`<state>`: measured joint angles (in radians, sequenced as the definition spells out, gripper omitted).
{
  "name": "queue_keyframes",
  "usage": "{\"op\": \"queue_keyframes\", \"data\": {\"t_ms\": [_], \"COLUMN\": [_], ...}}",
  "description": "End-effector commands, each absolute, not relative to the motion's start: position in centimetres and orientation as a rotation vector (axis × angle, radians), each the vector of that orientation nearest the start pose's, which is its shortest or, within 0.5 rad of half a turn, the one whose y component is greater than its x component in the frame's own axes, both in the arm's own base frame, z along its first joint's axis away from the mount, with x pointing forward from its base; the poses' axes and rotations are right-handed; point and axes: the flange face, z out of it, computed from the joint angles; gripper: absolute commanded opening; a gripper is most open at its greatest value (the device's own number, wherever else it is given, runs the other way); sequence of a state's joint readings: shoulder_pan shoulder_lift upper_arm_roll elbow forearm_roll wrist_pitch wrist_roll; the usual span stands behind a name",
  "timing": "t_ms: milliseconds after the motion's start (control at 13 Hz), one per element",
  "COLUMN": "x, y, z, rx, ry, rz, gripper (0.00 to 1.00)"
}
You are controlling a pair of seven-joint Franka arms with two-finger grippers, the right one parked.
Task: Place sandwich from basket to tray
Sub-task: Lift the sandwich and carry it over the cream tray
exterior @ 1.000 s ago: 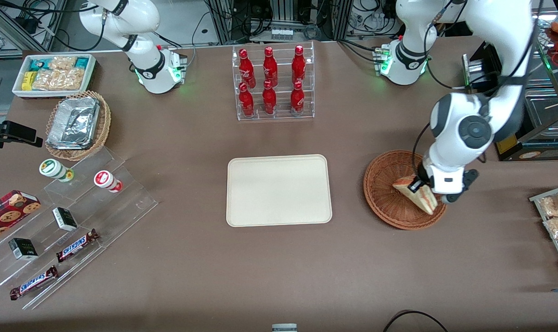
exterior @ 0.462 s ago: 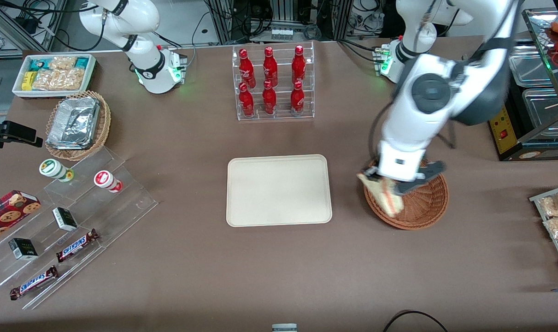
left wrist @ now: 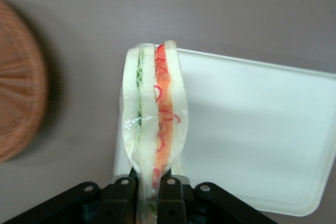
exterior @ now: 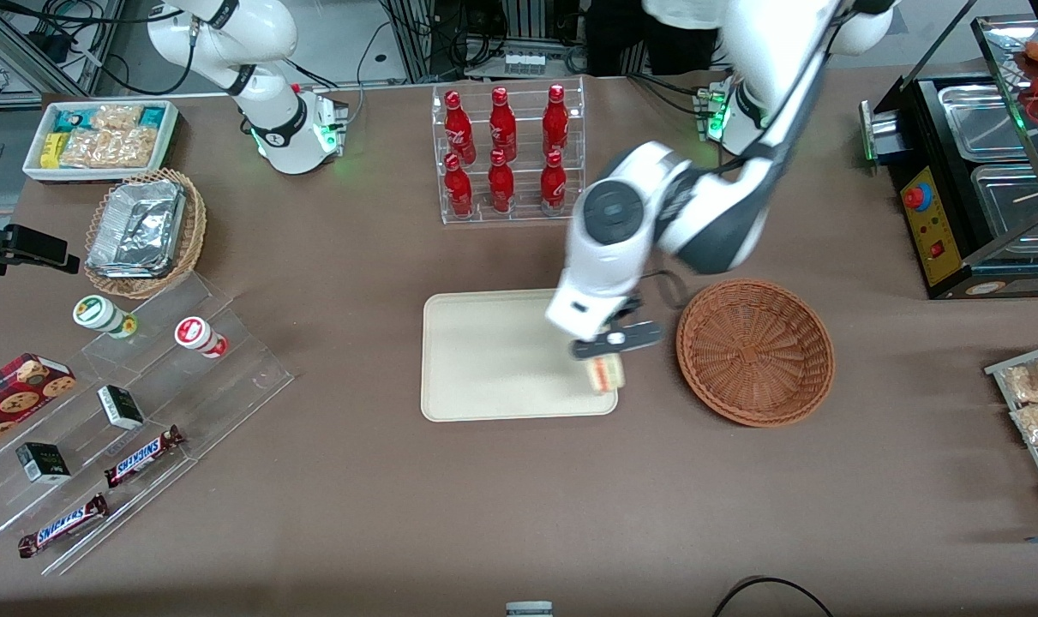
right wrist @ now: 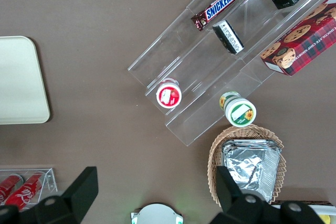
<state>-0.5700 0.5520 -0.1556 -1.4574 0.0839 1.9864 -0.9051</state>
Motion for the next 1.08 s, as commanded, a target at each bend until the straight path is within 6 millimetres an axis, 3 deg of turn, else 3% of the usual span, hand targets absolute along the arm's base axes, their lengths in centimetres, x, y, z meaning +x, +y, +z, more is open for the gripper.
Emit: {"op": "queue_keyframes", "data": {"t_ms": [0,231,538,769,1000], "x": [54.2,52.1,50.9,49.7,49.1], "y": [-49.4,-53.1,-54.1,-54.5,-54.4], "z": [33.7,29.5,25.1,23.8,23.4], "rx": [-3.181,-3.220,-3.205,-3.197,-3.186], "ry": [-0.145,-0.036,0.132,0.136,0.012], "rz": [-0.043,-0.085,-0.053,-0.037,-0.017], "gripper": [0.00,0.00,0.00,0.00,0.00]}}
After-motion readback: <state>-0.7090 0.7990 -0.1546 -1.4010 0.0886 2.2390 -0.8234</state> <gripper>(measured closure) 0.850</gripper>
